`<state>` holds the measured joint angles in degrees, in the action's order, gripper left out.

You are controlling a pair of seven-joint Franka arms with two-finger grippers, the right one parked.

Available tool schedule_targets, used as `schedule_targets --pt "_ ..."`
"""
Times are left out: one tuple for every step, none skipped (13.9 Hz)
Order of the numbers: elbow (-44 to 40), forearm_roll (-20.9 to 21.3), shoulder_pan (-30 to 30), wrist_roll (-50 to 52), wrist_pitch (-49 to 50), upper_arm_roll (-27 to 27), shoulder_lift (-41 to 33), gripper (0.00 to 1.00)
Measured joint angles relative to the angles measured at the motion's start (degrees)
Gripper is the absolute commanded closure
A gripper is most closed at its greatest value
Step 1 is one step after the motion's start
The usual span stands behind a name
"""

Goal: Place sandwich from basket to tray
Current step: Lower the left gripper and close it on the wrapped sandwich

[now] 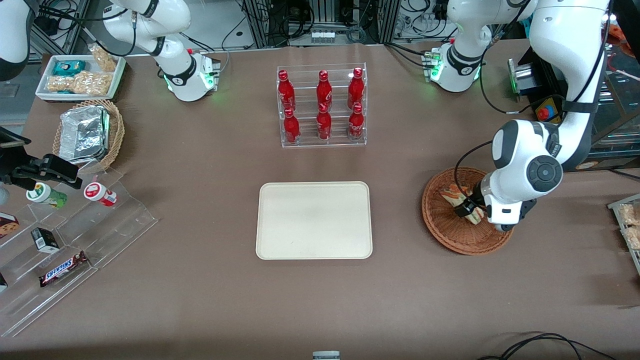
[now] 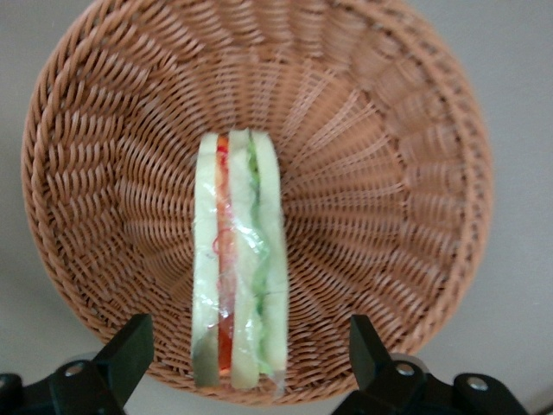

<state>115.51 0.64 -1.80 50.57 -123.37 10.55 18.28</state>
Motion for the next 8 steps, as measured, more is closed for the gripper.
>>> schedule_targets --pt "0.79 0.0 0.0 0.15 -0.41 0.0 0.1 0.0" --pt "1.65 0.0 0.0 0.21 -1.26 -0.01 0.35 0.0" --pt "2.71 0.01 0.0 0.24 -2.71 -0.02 0.75 0.0" --pt "3.98 0.01 0.0 0.25 -4.51 -0.03 1.26 0.27" --pt "5.07 0.01 0.0 0.27 -6.06 -0.04 1.84 0.57" --pt "5.58 0.01 -0.01 0.36 -6.82 -0.06 2.29 0.72" --pt "5.64 0.01 -0.04 0.65 -7.13 -0.1 2.5 0.82" --pt "5.37 -0.01 -0.09 1.02 -7.25 -0.11 2.5 0.87"
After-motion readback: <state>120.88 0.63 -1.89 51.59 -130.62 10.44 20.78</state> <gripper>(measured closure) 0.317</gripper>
